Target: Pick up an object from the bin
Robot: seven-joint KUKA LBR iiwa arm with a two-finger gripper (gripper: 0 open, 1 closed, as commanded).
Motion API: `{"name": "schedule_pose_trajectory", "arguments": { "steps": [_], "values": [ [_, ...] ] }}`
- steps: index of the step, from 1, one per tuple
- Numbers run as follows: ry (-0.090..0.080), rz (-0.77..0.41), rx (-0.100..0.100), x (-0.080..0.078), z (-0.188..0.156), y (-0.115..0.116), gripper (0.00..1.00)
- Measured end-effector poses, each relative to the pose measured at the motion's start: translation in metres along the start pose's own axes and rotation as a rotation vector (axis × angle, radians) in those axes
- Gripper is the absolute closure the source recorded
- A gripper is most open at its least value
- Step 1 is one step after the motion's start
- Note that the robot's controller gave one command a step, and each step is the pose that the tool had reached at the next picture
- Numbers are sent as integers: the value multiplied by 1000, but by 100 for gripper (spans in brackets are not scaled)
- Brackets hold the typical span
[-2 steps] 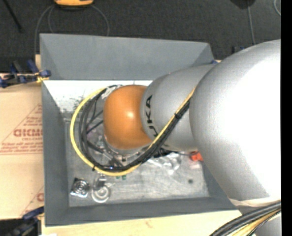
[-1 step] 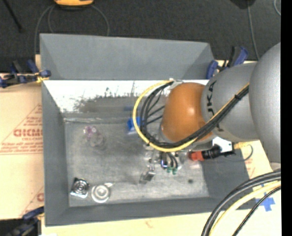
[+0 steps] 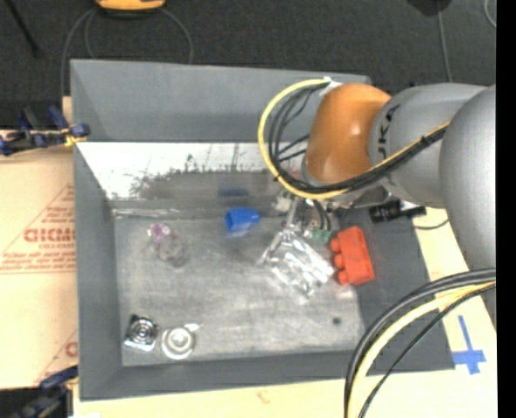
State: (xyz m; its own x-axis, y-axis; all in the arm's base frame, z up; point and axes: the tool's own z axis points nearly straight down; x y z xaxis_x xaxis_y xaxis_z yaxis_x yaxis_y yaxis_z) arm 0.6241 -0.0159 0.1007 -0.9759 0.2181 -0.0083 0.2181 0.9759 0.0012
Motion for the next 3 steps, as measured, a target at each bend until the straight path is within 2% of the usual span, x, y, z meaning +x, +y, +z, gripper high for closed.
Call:
{"name": "schedule_pose_trajectory", "arguments": {
  "steps": [1,2,3],
  "values": [
    [1,-5,-3,-20,7,56,0],
    [4,0,-2,-19,6,53,100],
    [-7,-12,-4,-11,15,43,100]
  ]
}}
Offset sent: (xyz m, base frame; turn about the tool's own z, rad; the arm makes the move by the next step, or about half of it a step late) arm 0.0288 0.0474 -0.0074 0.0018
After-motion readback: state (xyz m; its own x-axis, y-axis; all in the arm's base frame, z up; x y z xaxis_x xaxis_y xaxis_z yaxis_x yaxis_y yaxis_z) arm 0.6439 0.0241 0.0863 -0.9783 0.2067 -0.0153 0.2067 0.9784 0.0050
